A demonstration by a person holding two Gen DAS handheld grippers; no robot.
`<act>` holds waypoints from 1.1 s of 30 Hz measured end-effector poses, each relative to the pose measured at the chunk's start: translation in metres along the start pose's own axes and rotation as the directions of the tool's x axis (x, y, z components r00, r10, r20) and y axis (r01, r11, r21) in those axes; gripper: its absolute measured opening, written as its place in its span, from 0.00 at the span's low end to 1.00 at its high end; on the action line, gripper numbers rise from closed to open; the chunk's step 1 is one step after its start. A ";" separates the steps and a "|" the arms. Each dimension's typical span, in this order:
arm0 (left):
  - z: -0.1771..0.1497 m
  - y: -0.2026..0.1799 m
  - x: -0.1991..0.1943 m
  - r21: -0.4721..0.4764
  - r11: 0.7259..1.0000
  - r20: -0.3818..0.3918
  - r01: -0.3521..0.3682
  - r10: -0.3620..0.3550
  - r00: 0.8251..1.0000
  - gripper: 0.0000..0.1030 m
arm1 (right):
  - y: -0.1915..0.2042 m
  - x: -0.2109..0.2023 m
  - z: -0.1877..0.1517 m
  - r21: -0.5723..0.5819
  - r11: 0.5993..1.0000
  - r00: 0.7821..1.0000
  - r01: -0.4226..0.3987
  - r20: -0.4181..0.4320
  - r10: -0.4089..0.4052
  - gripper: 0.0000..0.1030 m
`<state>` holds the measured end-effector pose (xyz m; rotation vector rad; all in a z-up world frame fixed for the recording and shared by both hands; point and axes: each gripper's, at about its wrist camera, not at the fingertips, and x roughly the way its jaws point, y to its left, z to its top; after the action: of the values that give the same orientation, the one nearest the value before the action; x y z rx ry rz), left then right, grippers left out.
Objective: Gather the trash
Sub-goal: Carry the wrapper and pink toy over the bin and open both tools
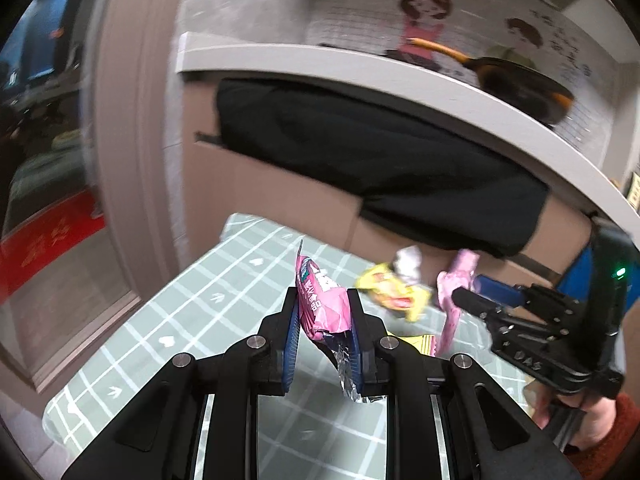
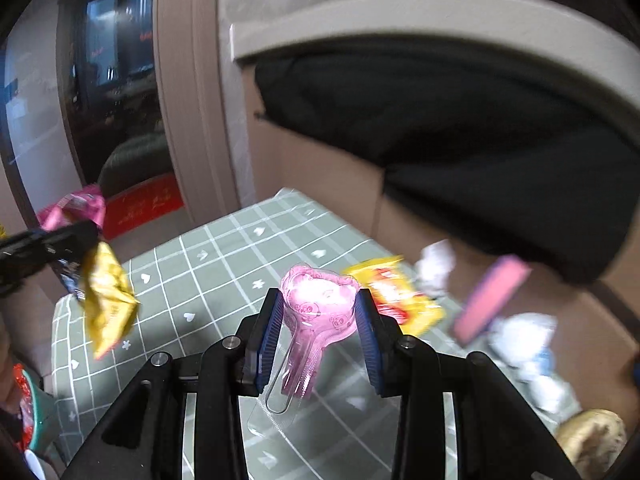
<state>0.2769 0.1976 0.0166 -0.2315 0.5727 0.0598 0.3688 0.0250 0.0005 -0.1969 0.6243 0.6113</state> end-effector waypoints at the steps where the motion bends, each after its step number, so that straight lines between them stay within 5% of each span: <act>1: 0.001 -0.011 -0.001 0.018 1.000 0.005 0.010 -0.010 1.000 0.21 | -0.006 -0.010 0.001 0.005 1.000 1.000 0.009 0.013 -0.009 0.34; 8: 0.013 -0.087 -0.003 0.122 0.986 0.028 0.111 -0.115 0.993 0.21 | -0.057 -0.089 0.000 0.058 0.994 0.988 0.091 0.118 -0.097 0.34; 15: 0.022 -0.163 0.005 0.190 0.950 0.015 0.248 -0.255 0.967 0.21 | -0.112 -0.167 -0.019 0.166 0.971 0.960 0.173 0.191 -0.204 0.34; 25: 0.007 -0.269 0.041 0.228 0.849 -0.104 0.477 -0.466 0.879 0.21 | -0.176 -0.225 -0.060 0.279 0.904 0.904 0.324 0.191 -0.383 0.34; 30: -0.013 -0.318 0.061 0.221 0.794 -0.199 0.567 -0.532 0.823 0.21 | -0.208 -0.241 -0.088 0.327 0.861 0.878 0.390 0.149 -0.455 0.34; 33: -0.026 -0.343 0.070 0.240 0.772 -0.238 0.588 -0.540 0.807 0.21 | -0.225 -0.244 -0.104 0.353 0.840 0.871 0.412 0.117 -0.477 0.34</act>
<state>0.3628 -0.1428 0.0263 -0.0995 0.6397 -0.6438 0.2940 -0.3094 0.0625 0.0267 0.4486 0.0669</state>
